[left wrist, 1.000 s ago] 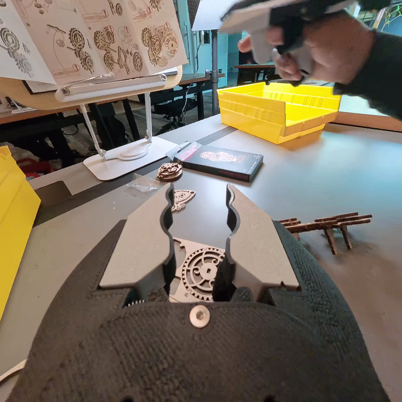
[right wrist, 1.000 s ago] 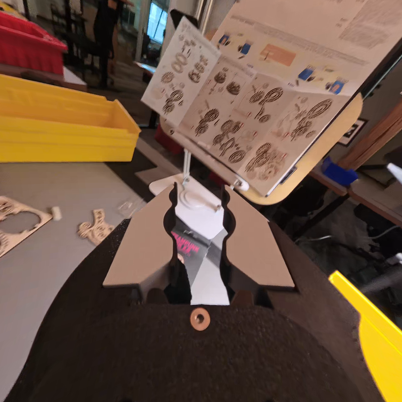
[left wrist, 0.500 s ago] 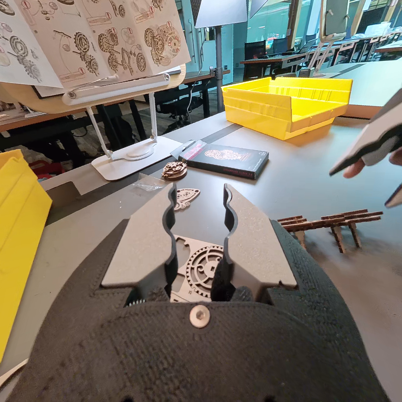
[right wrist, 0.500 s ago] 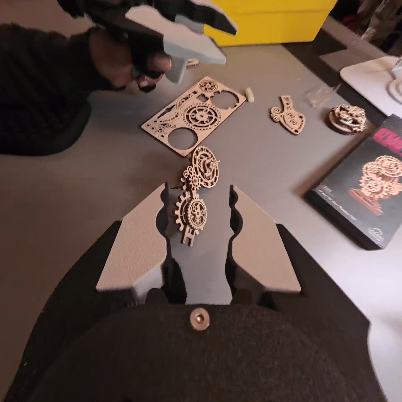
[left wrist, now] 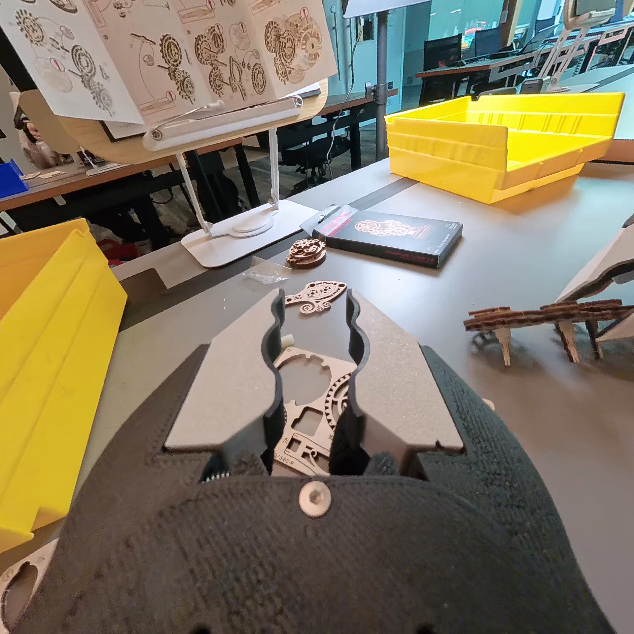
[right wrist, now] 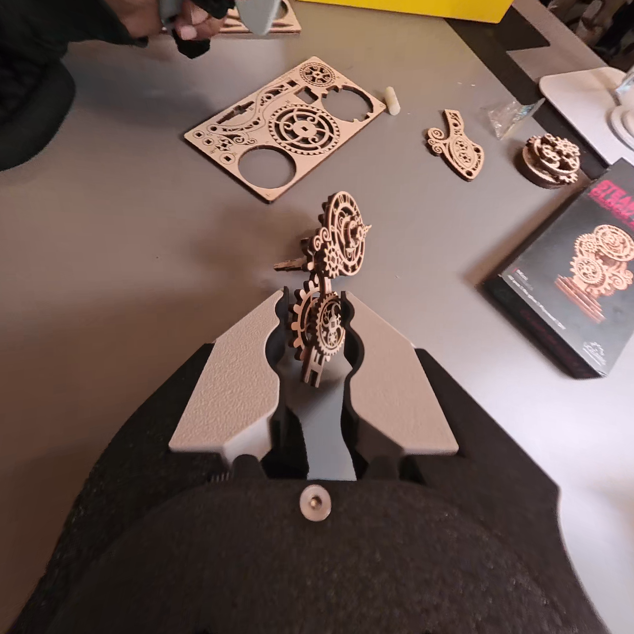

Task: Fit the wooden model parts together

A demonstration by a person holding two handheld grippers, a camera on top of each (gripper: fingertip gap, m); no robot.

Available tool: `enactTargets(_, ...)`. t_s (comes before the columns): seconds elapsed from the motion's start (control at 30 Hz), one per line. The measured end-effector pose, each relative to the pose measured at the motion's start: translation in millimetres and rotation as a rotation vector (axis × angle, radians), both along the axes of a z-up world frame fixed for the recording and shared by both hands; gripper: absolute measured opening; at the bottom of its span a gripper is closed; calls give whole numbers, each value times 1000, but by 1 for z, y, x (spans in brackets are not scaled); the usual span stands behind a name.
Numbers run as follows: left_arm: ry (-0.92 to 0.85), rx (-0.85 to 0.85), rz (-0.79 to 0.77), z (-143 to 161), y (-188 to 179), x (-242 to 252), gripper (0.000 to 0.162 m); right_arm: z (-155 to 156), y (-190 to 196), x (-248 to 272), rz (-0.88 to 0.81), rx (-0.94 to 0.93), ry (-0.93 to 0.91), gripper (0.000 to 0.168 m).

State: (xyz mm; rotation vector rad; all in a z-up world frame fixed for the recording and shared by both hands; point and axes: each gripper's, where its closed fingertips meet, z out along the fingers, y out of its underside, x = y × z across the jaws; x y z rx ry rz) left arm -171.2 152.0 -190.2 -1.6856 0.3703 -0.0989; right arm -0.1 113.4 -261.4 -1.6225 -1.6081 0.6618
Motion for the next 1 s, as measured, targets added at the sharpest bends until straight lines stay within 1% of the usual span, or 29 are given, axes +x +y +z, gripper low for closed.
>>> enactTargets(0.13, -13, 11, 12, 4, 0, -8, 33, 5, 19, 8, -75, -1, 31, 27)
enactTargets(0.27, -30, 13, 29, 5, 0, -17, 31, 9, 42, 18, -194, 5, 57, 27)
enactTargets(0.4, -23, 31, 68, 12, 0, -31, 31, 5, 54, 27, -278, -17, 46, 27)
enactTargets(0.63, 12, 39, 154, 22, -5, -63, 30, 9, 53, 23, -284, -25, 88, 30)
enactTargets(0.77, 57, 2, 187, 20, -9, -83, 33, 17, 53, 23, -276, -57, 137, 39)
enactTargets(0.87, 66, -53, 172, 19, -16, -95, 37, 23, 51, 22, -264, -75, 177, 44)
enactTargets(1.0, 60, -134, 126, 21, -34, -110, 40, 36, 56, 23, -276, -46, 244, 50)
